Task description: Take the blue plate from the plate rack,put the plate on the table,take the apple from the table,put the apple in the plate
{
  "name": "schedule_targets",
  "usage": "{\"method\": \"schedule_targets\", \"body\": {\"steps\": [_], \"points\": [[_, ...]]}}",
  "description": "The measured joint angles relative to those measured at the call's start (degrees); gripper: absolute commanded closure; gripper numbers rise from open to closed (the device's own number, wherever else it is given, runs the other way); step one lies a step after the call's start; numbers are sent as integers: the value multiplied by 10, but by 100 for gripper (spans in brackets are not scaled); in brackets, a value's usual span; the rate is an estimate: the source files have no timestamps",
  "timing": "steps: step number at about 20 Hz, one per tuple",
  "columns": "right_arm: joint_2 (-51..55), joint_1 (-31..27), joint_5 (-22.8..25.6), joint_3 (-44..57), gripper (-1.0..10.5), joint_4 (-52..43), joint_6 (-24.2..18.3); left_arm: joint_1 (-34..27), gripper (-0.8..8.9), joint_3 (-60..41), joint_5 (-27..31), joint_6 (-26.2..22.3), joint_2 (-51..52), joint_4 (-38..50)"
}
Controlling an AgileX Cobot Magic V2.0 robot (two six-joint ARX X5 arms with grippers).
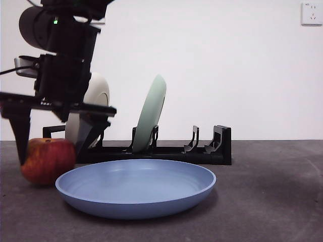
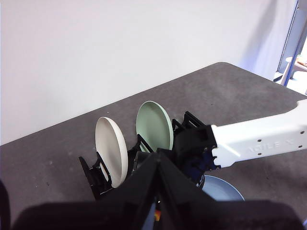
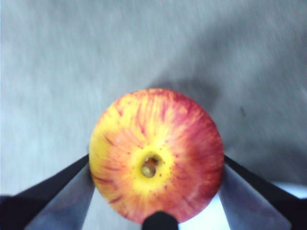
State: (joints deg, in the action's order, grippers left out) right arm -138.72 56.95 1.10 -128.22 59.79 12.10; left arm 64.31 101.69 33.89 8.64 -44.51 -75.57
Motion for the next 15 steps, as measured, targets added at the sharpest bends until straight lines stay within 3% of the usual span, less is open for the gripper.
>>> {"method": "schedule_targets", "body": {"steps": [2,7,12,15], "points": [[16,2,15,-16,927,52,-17,0,821,0,0,0,0,0],[97,23,136,-22,927,162,-52,0,821,0,-10,5,0,0],[131,32,151,-11,917,178,-74,0,821,0,-11,11,0,0],[186,33,170,58,917,151,-75,0,821,0,-11,11,0,0]]}}
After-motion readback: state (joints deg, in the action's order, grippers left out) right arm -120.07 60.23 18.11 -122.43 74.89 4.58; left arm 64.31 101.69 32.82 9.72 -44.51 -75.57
